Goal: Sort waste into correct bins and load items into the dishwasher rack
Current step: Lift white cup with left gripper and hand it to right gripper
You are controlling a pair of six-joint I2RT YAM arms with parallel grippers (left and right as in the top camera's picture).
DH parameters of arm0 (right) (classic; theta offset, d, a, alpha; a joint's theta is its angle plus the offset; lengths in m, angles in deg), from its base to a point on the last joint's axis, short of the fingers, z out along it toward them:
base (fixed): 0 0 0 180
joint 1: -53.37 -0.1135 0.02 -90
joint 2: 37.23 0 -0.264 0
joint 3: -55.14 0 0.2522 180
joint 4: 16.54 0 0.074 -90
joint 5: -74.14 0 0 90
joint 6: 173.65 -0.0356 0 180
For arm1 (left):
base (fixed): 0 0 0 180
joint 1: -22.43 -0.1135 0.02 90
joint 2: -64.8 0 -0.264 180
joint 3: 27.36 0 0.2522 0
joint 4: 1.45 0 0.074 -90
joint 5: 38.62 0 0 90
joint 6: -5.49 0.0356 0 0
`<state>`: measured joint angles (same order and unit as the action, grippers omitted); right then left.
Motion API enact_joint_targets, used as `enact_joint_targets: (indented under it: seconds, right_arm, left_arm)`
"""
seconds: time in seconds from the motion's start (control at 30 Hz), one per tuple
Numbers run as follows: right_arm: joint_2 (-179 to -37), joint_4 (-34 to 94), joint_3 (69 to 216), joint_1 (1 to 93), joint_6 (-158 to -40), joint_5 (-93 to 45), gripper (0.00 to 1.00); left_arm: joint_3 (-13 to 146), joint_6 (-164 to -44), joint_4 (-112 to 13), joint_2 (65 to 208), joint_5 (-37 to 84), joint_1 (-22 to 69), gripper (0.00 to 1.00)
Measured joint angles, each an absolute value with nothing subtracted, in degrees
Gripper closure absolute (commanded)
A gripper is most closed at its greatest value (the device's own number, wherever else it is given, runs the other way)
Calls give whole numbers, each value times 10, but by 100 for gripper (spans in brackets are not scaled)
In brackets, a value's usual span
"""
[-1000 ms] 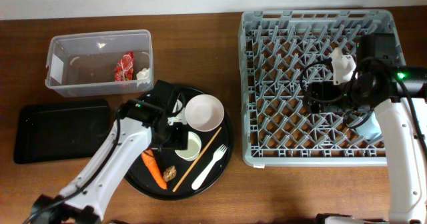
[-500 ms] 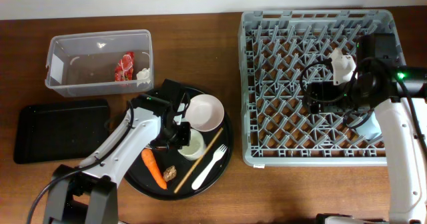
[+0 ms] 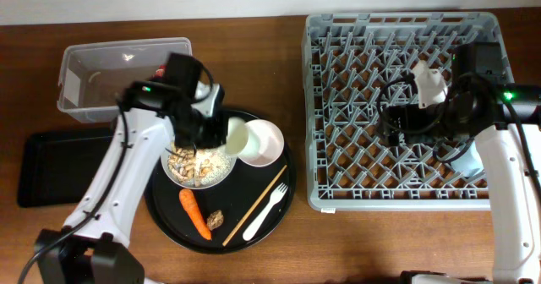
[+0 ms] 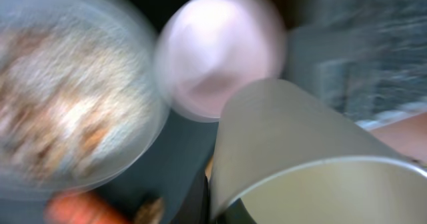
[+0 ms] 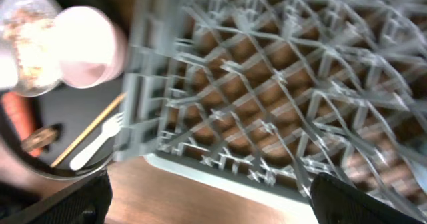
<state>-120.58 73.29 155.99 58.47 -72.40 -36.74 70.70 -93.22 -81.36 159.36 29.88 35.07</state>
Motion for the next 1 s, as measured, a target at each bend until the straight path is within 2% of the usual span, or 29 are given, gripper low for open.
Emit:
enact_joint_targets:
  seconds: [0.27,0.4,0.63,0.83,1.0]
  right_arm:
    - [-1208,722,1560,585,-534,-646,1]
    - [-1208,721,1560,585,-473,-735,1]
    - [-1208,701,1560,578,-400,-858,1]
    - [-1209,685,1560,520,-387,-885,0]
    - [-1209,674,1560,479,-384,-891,16]
  left_arm:
    - [729,-838,-628,1594,-116,330,100]
    - [730,-828,-573,1594,-240,336,100]
    - [730,-826,-561,1594,-279,383,100]
    - [730,-827,-555,1598,-257,409,100]
    - [730,-835,-547,1603,-251,420,100]
